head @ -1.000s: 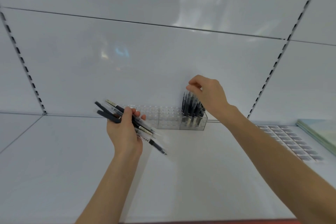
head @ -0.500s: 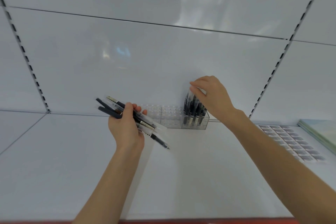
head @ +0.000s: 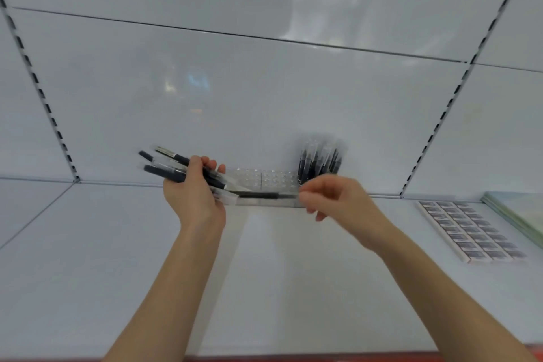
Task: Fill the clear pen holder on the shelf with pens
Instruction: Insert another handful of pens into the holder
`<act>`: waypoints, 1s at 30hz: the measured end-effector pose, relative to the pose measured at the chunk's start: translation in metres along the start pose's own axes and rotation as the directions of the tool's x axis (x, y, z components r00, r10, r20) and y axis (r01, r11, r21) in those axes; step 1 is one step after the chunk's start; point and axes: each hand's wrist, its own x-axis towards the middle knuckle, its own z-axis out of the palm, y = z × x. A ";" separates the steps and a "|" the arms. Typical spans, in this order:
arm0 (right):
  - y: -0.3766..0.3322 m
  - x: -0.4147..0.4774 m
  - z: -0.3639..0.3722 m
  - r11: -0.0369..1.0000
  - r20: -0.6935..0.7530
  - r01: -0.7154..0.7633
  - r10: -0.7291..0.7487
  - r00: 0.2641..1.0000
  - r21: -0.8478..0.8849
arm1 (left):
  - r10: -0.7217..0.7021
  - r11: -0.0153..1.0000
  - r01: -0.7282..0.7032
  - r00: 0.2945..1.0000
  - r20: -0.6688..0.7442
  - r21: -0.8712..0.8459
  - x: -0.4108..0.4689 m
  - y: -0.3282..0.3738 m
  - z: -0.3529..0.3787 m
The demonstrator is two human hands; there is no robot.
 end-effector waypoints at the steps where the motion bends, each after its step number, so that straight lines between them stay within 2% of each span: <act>1: -0.002 0.005 -0.007 0.998 -0.076 -0.002 0.007 0.997 0.066 | -0.002 1.000 0.002 1.000 0.002 0.021 0.002 0.001 -0.003; 4: -0.010 0.026 -0.025 0.986 -0.293 0.056 -0.007 0.956 0.156 | -0.047 0.994 0.044 0.998 0.030 0.103 0.002 -0.001 -0.011; 6: -0.017 0.044 -0.034 0.990 -0.399 0.127 -0.092 0.912 0.062 | -0.096 0.985 0.088 0.994 0.047 0.146 -0.001 -0.004 -0.015; 9: -0.025 0.071 -0.036 0.967 -0.471 0.234 -0.254 0.845 -0.101 | -0.171 0.973 0.155 0.981 0.090 0.169 -0.002 -0.005 -0.019; 12: -0.027 0.092 -0.030 0.919 -0.423 0.258 -0.369 0.827 -0.297 | -0.230 0.958 0.204 0.967 0.114 0.201 -0.003 -0.003 -0.020; 16: -0.024 0.106 -0.024 0.835 -0.272 0.220 -0.395 0.877 -0.504 | -0.276 0.940 0.234 0.950 0.145 0.249 -0.006 0.000 -0.023; 30: -0.013 0.117 -0.024 0.821 -0.175 0.146 -0.285 0.942 -0.552 | -0.292 0.936 0.235 0.933 0.208 0.261 -0.013 0.002 -0.020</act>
